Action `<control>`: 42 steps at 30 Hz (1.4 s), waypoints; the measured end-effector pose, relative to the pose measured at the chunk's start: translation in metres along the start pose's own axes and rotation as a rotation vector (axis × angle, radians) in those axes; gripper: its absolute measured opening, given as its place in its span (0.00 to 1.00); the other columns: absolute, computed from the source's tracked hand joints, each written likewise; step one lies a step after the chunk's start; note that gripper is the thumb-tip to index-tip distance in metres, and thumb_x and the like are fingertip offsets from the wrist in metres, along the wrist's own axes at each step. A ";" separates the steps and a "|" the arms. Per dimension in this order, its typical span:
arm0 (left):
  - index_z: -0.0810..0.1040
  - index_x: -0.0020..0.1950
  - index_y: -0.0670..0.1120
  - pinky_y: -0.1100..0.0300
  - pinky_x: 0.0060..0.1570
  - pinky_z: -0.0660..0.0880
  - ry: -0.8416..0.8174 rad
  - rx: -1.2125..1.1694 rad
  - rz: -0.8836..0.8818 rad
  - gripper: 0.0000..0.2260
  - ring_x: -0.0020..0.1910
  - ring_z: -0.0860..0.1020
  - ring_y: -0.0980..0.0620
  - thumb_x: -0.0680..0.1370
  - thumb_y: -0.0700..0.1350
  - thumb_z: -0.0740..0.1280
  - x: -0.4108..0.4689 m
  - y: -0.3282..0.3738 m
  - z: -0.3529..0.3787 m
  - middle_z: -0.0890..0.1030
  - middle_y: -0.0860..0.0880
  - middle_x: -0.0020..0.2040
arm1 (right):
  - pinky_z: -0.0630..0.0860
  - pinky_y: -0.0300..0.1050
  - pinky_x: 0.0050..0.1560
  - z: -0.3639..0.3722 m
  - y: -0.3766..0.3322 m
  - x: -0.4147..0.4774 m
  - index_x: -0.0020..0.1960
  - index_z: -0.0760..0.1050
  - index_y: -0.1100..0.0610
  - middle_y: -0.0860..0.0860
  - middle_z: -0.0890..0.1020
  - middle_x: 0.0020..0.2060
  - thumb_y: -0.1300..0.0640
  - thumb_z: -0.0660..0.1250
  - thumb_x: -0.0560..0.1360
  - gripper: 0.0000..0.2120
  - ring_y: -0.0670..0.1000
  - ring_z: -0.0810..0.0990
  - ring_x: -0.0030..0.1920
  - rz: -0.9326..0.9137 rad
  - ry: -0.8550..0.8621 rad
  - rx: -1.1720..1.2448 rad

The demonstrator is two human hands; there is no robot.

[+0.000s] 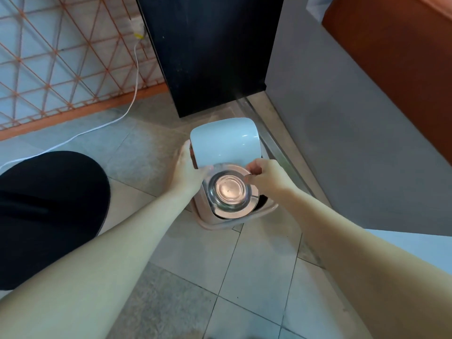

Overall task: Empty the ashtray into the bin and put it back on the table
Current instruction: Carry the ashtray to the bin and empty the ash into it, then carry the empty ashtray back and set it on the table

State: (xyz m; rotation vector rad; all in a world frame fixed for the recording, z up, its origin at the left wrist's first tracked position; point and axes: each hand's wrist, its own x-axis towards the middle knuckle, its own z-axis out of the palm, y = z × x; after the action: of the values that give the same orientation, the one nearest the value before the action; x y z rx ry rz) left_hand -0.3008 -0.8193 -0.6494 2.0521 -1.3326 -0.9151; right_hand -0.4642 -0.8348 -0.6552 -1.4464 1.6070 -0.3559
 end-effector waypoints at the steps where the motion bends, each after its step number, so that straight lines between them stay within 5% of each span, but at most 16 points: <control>1: 0.59 0.73 0.46 0.53 0.64 0.66 0.020 0.024 0.003 0.32 0.68 0.67 0.44 0.72 0.41 0.69 -0.001 0.001 -0.001 0.66 0.45 0.70 | 0.70 0.44 0.45 -0.002 0.000 -0.001 0.49 0.77 0.61 0.50 0.76 0.35 0.65 0.66 0.71 0.07 0.52 0.73 0.42 0.025 -0.009 0.038; 3: 0.60 0.72 0.45 0.54 0.64 0.66 0.059 0.047 -0.004 0.31 0.67 0.67 0.45 0.72 0.42 0.69 -0.002 0.002 -0.003 0.65 0.44 0.70 | 0.75 0.49 0.44 -0.005 0.000 -0.003 0.42 0.76 0.59 0.51 0.75 0.33 0.66 0.65 0.71 0.04 0.54 0.74 0.40 0.096 -0.027 0.162; 6: 0.65 0.70 0.45 0.59 0.61 0.66 0.087 -0.007 -0.035 0.25 0.65 0.69 0.46 0.74 0.43 0.67 -0.007 0.003 -0.007 0.68 0.44 0.68 | 0.76 0.44 0.34 -0.009 0.005 -0.008 0.34 0.72 0.55 0.52 0.75 0.31 0.68 0.65 0.72 0.11 0.51 0.74 0.33 0.210 -0.043 0.330; 10: 0.73 0.63 0.42 0.72 0.40 0.61 0.043 -0.046 -0.068 0.15 0.53 0.73 0.49 0.76 0.41 0.63 -0.018 0.002 -0.008 0.75 0.42 0.63 | 0.76 0.42 0.30 -0.013 0.010 -0.016 0.34 0.71 0.57 0.53 0.76 0.31 0.68 0.65 0.72 0.11 0.50 0.74 0.29 0.323 -0.020 0.549; 13: 0.75 0.62 0.42 0.73 0.43 0.62 -0.037 -0.075 -0.111 0.14 0.51 0.73 0.53 0.77 0.41 0.62 -0.027 0.004 -0.007 0.77 0.43 0.61 | 0.74 0.43 0.28 -0.013 0.012 -0.022 0.35 0.69 0.57 0.55 0.76 0.33 0.69 0.64 0.73 0.11 0.51 0.75 0.32 0.428 -0.005 0.758; 18: 0.77 0.61 0.42 0.60 0.50 0.71 -0.109 -0.174 -0.199 0.14 0.54 0.78 0.46 0.77 0.41 0.61 -0.040 0.012 -0.010 0.81 0.44 0.56 | 0.74 0.48 0.34 -0.012 0.008 -0.036 0.37 0.68 0.57 0.55 0.75 0.35 0.70 0.62 0.74 0.11 0.52 0.74 0.33 0.506 -0.016 0.882; 21: 0.78 0.60 0.42 0.50 0.61 0.74 -0.091 -0.247 -0.254 0.13 0.57 0.78 0.43 0.78 0.40 0.60 -0.047 0.023 -0.019 0.81 0.41 0.58 | 0.76 0.46 0.31 -0.019 -0.004 -0.048 0.38 0.68 0.58 0.55 0.76 0.34 0.70 0.62 0.74 0.10 0.51 0.75 0.32 0.494 -0.009 0.882; 24: 0.77 0.61 0.43 0.49 0.60 0.75 -0.080 -0.302 -0.310 0.14 0.55 0.78 0.45 0.78 0.40 0.60 -0.059 0.041 -0.033 0.81 0.45 0.58 | 0.76 0.41 0.27 -0.039 -0.027 -0.065 0.38 0.70 0.58 0.55 0.76 0.33 0.69 0.61 0.75 0.09 0.50 0.75 0.30 0.453 0.015 0.830; 33: 0.75 0.64 0.43 0.59 0.33 0.77 -0.067 -0.561 -0.436 0.14 0.31 0.74 0.52 0.78 0.40 0.60 -0.136 0.140 -0.121 0.78 0.47 0.41 | 0.76 0.48 0.37 -0.129 -0.135 -0.150 0.40 0.71 0.58 0.56 0.75 0.35 0.68 0.63 0.74 0.07 0.52 0.74 0.33 0.307 -0.046 0.563; 37: 0.74 0.64 0.44 0.62 0.30 0.77 -0.051 -0.591 -0.415 0.15 0.33 0.75 0.53 0.79 0.41 0.60 -0.184 0.186 -0.173 0.78 0.49 0.39 | 0.78 0.51 0.41 -0.164 -0.184 -0.201 0.40 0.71 0.58 0.55 0.76 0.35 0.67 0.63 0.74 0.07 0.52 0.76 0.34 0.247 -0.106 0.545; 42: 0.73 0.65 0.43 0.64 0.28 0.76 -0.045 -0.701 -0.366 0.15 0.32 0.74 0.53 0.79 0.40 0.59 -0.263 0.241 -0.230 0.78 0.48 0.38 | 0.76 0.43 0.32 -0.207 -0.229 -0.275 0.42 0.73 0.56 0.53 0.77 0.33 0.65 0.63 0.75 0.05 0.50 0.75 0.31 0.120 -0.136 0.505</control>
State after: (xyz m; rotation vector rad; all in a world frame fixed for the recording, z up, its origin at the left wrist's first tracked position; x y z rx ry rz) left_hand -0.3361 -0.6532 -0.2600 1.7236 -0.5223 -1.3557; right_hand -0.5077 -0.7214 -0.2595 -0.9646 1.3617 -0.5364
